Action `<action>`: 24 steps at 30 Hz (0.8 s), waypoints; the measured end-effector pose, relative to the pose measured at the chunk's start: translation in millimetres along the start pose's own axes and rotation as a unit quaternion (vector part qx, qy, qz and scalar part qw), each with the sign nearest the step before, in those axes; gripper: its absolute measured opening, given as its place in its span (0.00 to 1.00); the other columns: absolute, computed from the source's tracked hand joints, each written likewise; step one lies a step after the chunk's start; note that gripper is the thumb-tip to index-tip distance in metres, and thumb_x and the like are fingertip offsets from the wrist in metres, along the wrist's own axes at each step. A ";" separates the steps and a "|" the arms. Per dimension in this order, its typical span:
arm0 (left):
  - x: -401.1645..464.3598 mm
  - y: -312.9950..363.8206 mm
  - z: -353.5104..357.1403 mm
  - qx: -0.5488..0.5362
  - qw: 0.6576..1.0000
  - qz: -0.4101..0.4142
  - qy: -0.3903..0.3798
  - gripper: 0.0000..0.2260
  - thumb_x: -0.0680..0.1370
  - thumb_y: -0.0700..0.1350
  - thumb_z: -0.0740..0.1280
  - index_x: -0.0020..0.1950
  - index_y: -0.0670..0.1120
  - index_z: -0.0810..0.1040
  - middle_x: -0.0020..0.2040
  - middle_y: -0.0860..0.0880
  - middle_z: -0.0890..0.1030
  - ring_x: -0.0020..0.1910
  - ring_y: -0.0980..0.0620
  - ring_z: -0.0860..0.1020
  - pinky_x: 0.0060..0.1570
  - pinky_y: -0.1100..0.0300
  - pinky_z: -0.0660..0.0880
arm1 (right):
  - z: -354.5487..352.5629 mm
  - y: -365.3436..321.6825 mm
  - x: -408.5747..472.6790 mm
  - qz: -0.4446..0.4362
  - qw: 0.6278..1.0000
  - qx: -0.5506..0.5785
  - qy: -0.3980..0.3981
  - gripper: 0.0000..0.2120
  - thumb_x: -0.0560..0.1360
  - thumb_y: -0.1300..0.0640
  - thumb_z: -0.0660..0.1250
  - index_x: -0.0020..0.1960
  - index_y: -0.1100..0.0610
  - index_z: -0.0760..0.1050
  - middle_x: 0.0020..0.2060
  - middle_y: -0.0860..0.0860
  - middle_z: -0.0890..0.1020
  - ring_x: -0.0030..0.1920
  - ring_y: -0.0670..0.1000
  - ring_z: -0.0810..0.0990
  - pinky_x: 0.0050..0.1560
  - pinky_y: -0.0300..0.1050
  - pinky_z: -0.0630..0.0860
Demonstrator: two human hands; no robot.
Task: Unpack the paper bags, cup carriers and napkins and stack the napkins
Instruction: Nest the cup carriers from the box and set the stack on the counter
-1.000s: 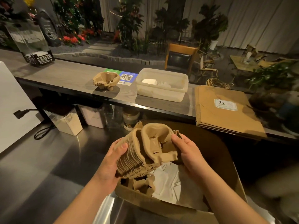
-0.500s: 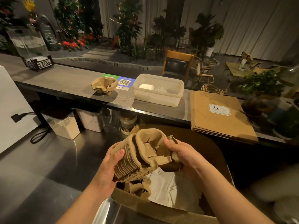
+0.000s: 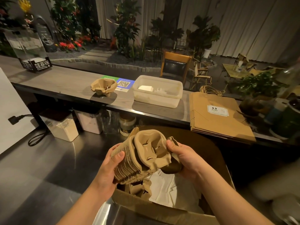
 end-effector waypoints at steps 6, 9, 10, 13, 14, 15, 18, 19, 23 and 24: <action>-0.1 0.0 0.8 -0.007 1.000 0.000 0.000 0.46 0.57 0.67 0.83 0.71 0.56 0.74 0.65 0.43 0.81 0.64 0.40 0.81 0.61 0.42 0.80 | 0.6 -0.2 -1.3 -0.001 1.000 -0.003 0.014 0.22 0.69 0.47 0.73 0.57 0.61 0.82 0.54 0.62 0.86 0.50 0.60 0.87 0.46 0.53 0.83; -0.8 0.0 2.2 -0.015 1.000 0.003 0.002 0.46 0.56 0.65 0.84 0.71 0.56 0.74 0.65 0.42 0.81 0.64 0.39 0.81 0.60 0.42 0.80 | -1.2 -0.6 -1.1 0.004 0.999 -0.038 0.027 0.26 0.66 0.43 0.74 0.56 0.61 0.83 0.53 0.60 0.86 0.52 0.60 0.86 0.53 0.55 0.83; -1.2 -0.2 3.1 -0.015 1.000 0.003 0.003 0.46 0.55 0.65 0.84 0.70 0.55 0.74 0.65 0.42 0.81 0.64 0.39 0.80 0.59 0.43 0.81 | -2.3 -1.1 -0.7 0.005 0.998 -0.057 0.033 0.27 0.65 0.42 0.74 0.55 0.60 0.83 0.52 0.60 0.86 0.53 0.60 0.86 0.56 0.55 0.83; -2.6 -0.5 5.9 -0.015 1.000 0.012 0.005 0.48 0.53 0.65 0.85 0.70 0.55 0.74 0.63 0.42 0.81 0.61 0.39 0.81 0.52 0.47 0.83 | -3.1 0.9 -0.1 0.021 0.994 -0.104 0.026 0.29 0.63 0.39 0.75 0.55 0.59 0.84 0.51 0.59 0.87 0.56 0.61 0.85 0.63 0.60 0.80; -3.1 -0.2 7.0 -0.018 1.000 0.015 0.005 0.49 0.53 0.65 0.85 0.70 0.55 0.74 0.62 0.42 0.81 0.61 0.40 0.82 0.51 0.48 0.83 | -2.6 2.3 -0.6 0.028 0.993 -0.115 0.017 0.30 0.64 0.38 0.76 0.55 0.60 0.84 0.51 0.59 0.87 0.56 0.62 0.85 0.63 0.62 0.79; -3.2 0.3 8.3 -0.021 1.000 0.016 0.004 0.49 0.52 0.65 0.85 0.70 0.55 0.74 0.62 0.42 0.82 0.60 0.40 0.82 0.51 0.48 0.83 | -2.6 4.1 -0.4 0.031 0.992 -0.121 0.010 0.30 0.64 0.38 0.76 0.56 0.60 0.84 0.51 0.59 0.87 0.56 0.63 0.85 0.62 0.63 0.80; -2.1 2.8 10.9 -0.025 1.000 0.013 0.006 0.49 0.52 0.65 0.85 0.71 0.56 0.74 0.63 0.43 0.81 0.61 0.41 0.82 0.52 0.47 0.83 | 0.2 6.5 -0.4 0.008 0.990 -0.143 0.010 0.26 0.67 0.36 0.74 0.54 0.56 0.85 0.50 0.55 0.87 0.54 0.60 0.86 0.61 0.62 0.80; -1.5 3.7 11.1 -0.027 1.000 0.009 0.007 0.49 0.53 0.66 0.85 0.71 0.56 0.74 0.63 0.44 0.82 0.61 0.41 0.82 0.53 0.46 0.83 | 2.6 6.4 -0.2 -0.010 0.985 -0.174 0.012 0.25 0.70 0.33 0.71 0.53 0.52 0.85 0.51 0.53 0.87 0.55 0.58 0.85 0.63 0.61 0.79; -1.4 7.1 9.1 -0.033 0.999 0.003 0.007 0.48 0.55 0.66 0.84 0.72 0.55 0.73 0.65 0.43 0.81 0.63 0.40 0.81 0.57 0.44 0.82 | 9.8 4.4 -0.7 -0.088 0.969 -0.212 0.088 0.19 0.80 0.37 0.62 0.51 0.51 0.82 0.47 0.52 0.86 0.49 0.53 0.86 0.54 0.54 0.83; -1.3 7.7 8.4 -0.034 0.999 0.002 0.004 0.48 0.56 0.67 0.84 0.73 0.55 0.73 0.66 0.42 0.80 0.65 0.39 0.80 0.60 0.43 0.80 | 11.0 2.9 -2.2 -0.118 0.966 -0.202 0.112 0.15 0.82 0.41 0.62 0.51 0.51 0.81 0.47 0.52 0.85 0.48 0.53 0.85 0.50 0.50 0.84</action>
Point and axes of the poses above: each hand's wrist, its own x-axis towards the middle knuckle, its own z-axis out of the palm, y = z × x, the point moved 1 cm from there along x, towards the middle knuckle
